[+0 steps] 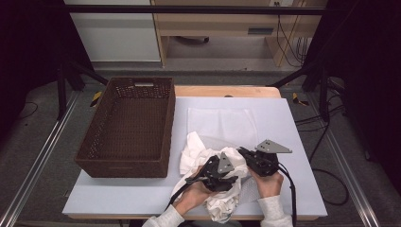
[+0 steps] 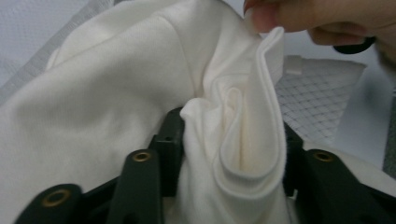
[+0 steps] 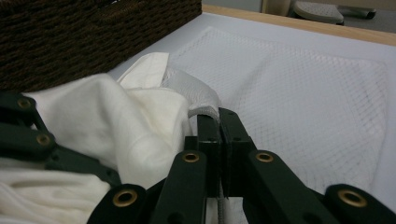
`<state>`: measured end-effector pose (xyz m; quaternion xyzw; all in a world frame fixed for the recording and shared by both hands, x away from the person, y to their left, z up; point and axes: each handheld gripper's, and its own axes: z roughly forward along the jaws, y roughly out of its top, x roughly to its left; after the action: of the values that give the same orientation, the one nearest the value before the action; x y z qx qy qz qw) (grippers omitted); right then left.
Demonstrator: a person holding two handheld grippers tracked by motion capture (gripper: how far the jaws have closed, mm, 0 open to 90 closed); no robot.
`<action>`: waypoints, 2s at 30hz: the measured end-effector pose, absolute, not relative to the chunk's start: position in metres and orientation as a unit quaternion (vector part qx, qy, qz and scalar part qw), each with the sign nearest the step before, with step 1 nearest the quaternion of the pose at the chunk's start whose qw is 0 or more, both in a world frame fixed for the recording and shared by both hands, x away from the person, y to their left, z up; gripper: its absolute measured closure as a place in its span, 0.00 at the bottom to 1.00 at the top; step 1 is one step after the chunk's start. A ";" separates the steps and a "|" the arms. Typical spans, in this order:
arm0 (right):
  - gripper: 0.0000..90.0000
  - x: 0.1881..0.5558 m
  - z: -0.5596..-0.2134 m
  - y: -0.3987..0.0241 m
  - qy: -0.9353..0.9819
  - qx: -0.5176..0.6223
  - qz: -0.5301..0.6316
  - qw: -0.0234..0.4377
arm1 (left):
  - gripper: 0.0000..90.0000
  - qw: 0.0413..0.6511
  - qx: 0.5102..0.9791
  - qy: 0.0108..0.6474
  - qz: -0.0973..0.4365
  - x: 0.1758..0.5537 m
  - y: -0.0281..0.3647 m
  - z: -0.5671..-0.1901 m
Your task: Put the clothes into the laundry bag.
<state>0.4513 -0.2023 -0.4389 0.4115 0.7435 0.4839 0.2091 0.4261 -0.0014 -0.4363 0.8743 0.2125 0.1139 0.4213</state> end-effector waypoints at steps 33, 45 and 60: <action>0.98 0.449 -0.437 -0.201 0.736 0.413 0.493 0.210 | 0.80 0.404 0.881 0.213 0.120 0.432 -0.014 -0.435; 0.98 0.444 -0.432 -0.202 0.738 0.401 0.498 0.217 | 0.29 0.429 0.857 0.247 0.143 0.439 -0.003 -0.428; 0.99 0.444 -0.437 -0.201 0.743 0.408 0.485 0.214 | 0.54 0.477 0.830 0.279 0.083 0.417 0.057 -0.452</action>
<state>0.4439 -0.2007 -0.4369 0.4083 0.7427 0.4854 0.2144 0.4171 0.0575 -0.4517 0.8296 0.2789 0.0826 0.4767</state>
